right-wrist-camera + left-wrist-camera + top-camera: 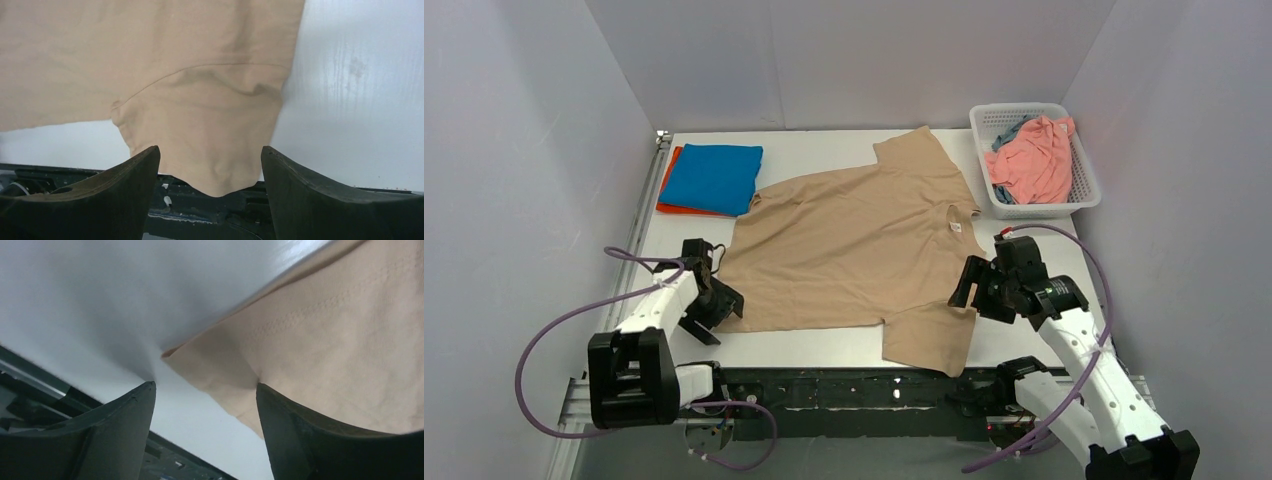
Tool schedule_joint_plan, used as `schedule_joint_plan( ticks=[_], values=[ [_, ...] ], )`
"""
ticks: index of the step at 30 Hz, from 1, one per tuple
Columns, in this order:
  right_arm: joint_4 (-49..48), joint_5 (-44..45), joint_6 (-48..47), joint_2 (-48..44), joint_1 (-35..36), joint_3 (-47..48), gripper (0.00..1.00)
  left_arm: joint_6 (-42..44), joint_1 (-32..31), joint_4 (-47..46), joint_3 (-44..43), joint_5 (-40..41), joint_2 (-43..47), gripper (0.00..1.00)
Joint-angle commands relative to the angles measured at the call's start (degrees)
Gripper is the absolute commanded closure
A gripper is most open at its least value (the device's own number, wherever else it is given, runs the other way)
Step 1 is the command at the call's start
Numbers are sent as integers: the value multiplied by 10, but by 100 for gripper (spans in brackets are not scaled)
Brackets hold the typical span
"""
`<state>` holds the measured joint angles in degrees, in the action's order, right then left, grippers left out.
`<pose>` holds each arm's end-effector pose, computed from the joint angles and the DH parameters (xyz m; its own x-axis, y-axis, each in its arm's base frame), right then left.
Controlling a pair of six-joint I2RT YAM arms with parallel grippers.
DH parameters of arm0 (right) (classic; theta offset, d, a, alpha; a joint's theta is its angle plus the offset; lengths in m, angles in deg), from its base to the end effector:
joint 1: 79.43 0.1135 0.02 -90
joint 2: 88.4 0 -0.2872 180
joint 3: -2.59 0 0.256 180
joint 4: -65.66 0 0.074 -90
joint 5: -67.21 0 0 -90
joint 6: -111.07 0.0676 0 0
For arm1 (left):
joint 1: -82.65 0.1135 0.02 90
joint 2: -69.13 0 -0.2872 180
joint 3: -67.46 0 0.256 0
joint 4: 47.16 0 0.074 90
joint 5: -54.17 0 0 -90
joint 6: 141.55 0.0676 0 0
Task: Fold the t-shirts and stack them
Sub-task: Grab the side of the flattened tshirt closest away from the robot with both arms
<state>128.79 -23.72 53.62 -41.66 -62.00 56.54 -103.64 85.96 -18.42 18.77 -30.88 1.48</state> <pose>0.1490 0.0479 0.2375 -0.8319 0.3027 -0.4651 0.1654 0.9353 0.3128 0.2473 0.0201 0.1914 -0.3626 -0.8083 -0.4639 -0.6535 0.5754 -0.4918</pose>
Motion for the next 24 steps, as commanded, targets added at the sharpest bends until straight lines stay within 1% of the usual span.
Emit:
schedule_joint_plan(
  ticks=[1,4,7,11,13,14,17,18,20,24],
  values=[
    [7,-48,-1,-35,2,-14,18,-6,5,3,8,1,-63,32],
    [16,-49,-1,-39,3,-15,18,-10,5,-18,11,1,-98,37],
    [9,-59,0,-37,3,-21,18,-12,5,-31,11,9,-124,38],
    [12,-58,2,-29,4,-20,19,-12,5,-46,15,-18,-143,53],
    [24,-45,3,-23,9,-12,20,-14,5,-46,21,-20,-142,67],
    [31,-33,5,-19,16,-6,20,-16,5,-43,22,-18,-140,76],
    [38,-23,28,-7,68,-3,21,-17,5,-43,24,-15,-135,98],
    [36,-24,41,1,92,-5,22,-17,5,-44,24,-13,-136,100],
    [34,-18,73,24,155,-7,23,-16,5,-40,19,-16,-140,100],
    [56,30,136,68,275,9,23,-14,5,-14,2,-17,-148,100]
  ],
)
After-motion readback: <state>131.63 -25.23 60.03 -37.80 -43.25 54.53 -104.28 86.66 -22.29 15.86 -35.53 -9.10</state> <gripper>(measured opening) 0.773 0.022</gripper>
